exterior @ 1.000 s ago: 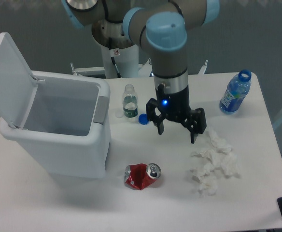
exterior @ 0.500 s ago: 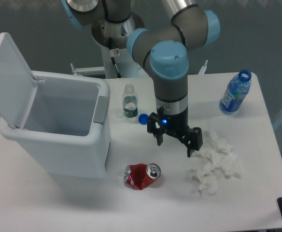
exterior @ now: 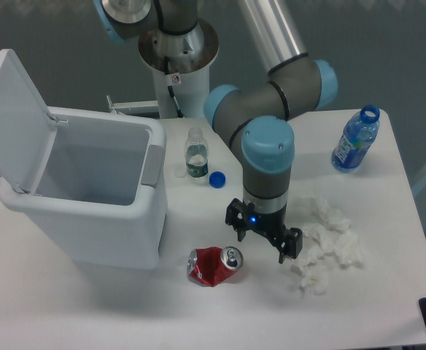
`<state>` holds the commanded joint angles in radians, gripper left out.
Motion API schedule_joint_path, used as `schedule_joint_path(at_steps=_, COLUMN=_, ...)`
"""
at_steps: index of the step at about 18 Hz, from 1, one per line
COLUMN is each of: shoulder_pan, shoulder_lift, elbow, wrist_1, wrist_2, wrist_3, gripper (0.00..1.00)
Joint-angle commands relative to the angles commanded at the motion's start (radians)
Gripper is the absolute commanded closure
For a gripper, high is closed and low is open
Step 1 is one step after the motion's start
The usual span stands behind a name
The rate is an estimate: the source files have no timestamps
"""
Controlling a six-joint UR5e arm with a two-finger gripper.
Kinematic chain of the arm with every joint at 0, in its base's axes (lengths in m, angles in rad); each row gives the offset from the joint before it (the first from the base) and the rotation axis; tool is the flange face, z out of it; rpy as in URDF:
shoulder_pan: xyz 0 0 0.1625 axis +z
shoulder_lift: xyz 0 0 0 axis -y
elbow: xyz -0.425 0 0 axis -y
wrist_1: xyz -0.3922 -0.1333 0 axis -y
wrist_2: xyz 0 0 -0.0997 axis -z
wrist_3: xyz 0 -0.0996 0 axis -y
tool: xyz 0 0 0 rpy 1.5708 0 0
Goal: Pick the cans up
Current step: 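Lower the gripper around the crushed red can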
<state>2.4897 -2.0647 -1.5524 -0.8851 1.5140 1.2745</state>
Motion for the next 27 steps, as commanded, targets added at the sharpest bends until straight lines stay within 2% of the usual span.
schedule_joint_path(at_steps=2, shoulder_pan=0.000, shoulder_lift=0.003, elbow=0.000, wrist_1=0.000, wrist_2=0.000, wrist_3=0.047, gripper=0.00)
schedule_joint_path(at_steps=7, shoulder_pan=-0.023, shoulder_lift=-0.003, elbow=-0.002, wrist_1=-0.002, wrist_2=0.023, wrist_3=0.264, gripper=0.00)
schedule_joint_path(at_steps=11, shoulder_pan=-0.070, shoulder_lift=-0.011, elbow=-0.021, wrist_1=-0.006, wrist_2=0.146, wrist_3=0.376, gripper=0.00)
schedule_joint_path(at_steps=15, shoulder_pan=-0.092, shoulder_lift=-0.012, elbow=-0.052, wrist_1=-0.005, wrist_2=0.153, wrist_3=0.379, gripper=0.00)
schedule_joint_path(at_steps=27, shoulder_pan=-0.113, shoulder_lift=-0.074, elbow=-0.038, wrist_1=0.002, wrist_2=0.147, wrist_3=0.378, gripper=0.00)
